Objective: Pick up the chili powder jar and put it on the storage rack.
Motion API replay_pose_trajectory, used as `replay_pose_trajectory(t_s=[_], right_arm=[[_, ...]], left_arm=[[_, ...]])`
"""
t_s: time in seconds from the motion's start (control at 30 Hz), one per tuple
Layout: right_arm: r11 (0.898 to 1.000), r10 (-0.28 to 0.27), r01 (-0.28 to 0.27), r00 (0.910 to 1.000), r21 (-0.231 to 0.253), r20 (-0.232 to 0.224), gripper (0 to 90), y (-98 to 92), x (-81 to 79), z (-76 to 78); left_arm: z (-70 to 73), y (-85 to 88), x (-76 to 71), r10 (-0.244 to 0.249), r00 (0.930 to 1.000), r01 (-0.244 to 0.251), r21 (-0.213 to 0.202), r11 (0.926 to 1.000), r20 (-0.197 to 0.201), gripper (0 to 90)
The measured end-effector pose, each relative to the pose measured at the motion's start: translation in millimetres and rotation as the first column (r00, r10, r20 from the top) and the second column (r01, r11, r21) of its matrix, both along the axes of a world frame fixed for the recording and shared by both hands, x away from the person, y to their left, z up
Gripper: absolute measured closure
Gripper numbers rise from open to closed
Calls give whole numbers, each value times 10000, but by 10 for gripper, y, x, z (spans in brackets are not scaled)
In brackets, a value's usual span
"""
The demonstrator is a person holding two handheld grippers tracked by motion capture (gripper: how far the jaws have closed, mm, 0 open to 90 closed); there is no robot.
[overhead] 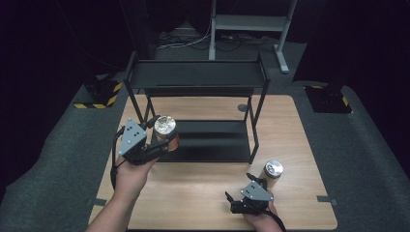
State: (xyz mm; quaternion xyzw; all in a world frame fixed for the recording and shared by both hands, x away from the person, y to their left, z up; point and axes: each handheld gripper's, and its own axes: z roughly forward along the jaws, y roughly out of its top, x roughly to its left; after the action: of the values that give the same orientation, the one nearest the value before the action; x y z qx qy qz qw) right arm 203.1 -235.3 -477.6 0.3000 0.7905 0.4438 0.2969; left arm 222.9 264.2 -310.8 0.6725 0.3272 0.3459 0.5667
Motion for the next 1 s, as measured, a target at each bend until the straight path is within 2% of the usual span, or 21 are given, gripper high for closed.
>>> replay_pose_trajectory(t_s=[0.27,0.37,0.7,1.0], right_arm=[[10000,-27,27,10000,51,-44,0,-4,2,2],[10000,-12,13,10000,83,-25,0,-13,4,-2],[9999,-36,38,10000,155,-85,0,-21,9,-1],[9998,-42,43,10000,183,-79,0,-27,7,-3]], left_arm=[[156,-3,73,67,9998,-65,-127,9999,161,348],[234,12,128,74,9998,-66,-396,9992,195,348],[431,-16,203,215,9976,-187,-431,9989,652,348],[658,-45,298,378,9946,-316,-655,9974,963,348]])
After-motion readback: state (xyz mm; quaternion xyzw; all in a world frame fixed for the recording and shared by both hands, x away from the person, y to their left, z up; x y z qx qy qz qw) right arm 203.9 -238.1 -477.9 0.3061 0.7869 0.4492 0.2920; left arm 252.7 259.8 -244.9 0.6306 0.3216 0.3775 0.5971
